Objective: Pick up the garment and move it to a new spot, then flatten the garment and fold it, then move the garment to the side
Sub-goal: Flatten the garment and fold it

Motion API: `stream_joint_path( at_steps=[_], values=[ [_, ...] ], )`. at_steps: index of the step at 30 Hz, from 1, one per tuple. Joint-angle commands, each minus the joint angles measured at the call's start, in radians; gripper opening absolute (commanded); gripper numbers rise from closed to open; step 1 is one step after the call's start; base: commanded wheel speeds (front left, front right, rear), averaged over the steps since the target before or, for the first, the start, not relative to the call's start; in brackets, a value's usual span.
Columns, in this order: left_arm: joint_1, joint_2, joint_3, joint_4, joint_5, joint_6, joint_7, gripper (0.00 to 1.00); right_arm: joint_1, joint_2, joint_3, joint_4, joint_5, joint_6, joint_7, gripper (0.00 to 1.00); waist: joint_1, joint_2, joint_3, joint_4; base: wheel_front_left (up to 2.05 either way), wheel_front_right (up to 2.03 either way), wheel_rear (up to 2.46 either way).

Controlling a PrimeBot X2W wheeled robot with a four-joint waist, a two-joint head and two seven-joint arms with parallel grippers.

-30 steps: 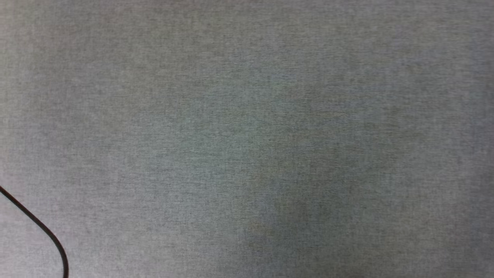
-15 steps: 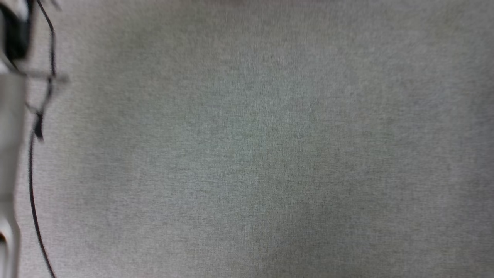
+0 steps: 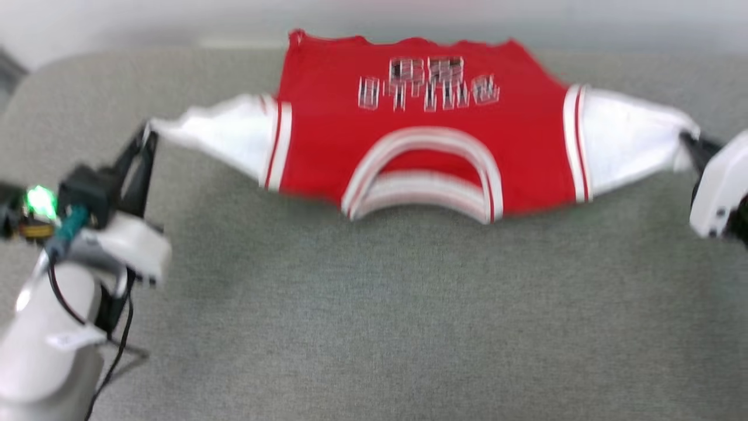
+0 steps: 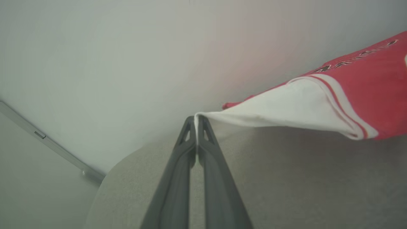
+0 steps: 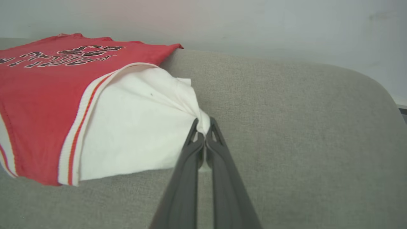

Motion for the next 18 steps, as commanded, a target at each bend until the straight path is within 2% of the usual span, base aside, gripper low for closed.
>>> stream_joint_path(
  at_steps=[1, 7, 18],
  values=[
    [0.072, 0.022, 0.002, -0.034, -0.01, 0.012, 0.022, 0.0, 0.074, 0.011, -0.021, -0.037, 0.009, -0.001, 0.027, 0.0, 0.0003, 0.0, -0.075, -0.013, 0.0, 0.0, 0.0],
    [0.283, 0.076, -0.012, -0.158, -0.027, 0.044, 0.104, 0.0, 0.267, 0.03, -0.081, -0.139, 0.04, -0.001, 0.104, 0.0, 0.0003, 0.0, -0.149, -0.031, 0.0, 0.0, 0.0],
    [0.56, 0.141, -0.018, -0.307, -0.077, 0.09, 0.213, 0.0, 0.525, 0.023, -0.147, -0.29, 0.073, -0.001, 0.261, 0.0, 0.0003, 0.0, -0.197, -0.045, 0.0, 0.0, 0.0]
  ],
)
